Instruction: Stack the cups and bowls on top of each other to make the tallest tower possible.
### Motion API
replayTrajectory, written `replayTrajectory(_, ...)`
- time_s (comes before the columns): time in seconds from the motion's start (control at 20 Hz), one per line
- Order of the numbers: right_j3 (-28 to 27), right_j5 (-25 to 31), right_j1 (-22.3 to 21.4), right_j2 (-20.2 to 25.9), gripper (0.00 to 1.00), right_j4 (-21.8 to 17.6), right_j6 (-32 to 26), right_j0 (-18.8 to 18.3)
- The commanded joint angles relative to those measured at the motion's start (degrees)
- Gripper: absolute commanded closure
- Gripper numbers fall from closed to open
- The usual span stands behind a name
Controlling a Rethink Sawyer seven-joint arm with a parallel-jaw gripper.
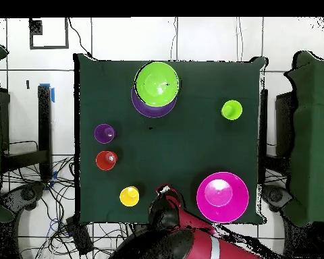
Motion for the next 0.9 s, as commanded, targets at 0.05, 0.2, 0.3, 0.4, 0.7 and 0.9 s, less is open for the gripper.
replayTrajectory(0.05,-6.0,5.1,1.1,4.6,0.0,0.6,6.2,0.3)
replayTrajectory(0.2,-5.9,5.4,0.8,4.5,0.0,0.8,6.1,0.4)
replayTrajectory(0.3,-5.9,5.8,0.5,4.4,0.0,0.9,6.0,0.5)
replayTrajectory(0.4,-5.9,6.3,0.1,4.3,0.0,0.8,5.6,0.8)
replayTrajectory(0.7,-6.0,11.1,-3.4,3.7,0.0,-0.6,2.4,1.3)
replayTrajectory(0.9,-6.4,19.1,-6.5,3.7,0.0,-2.2,-1.6,0.8)
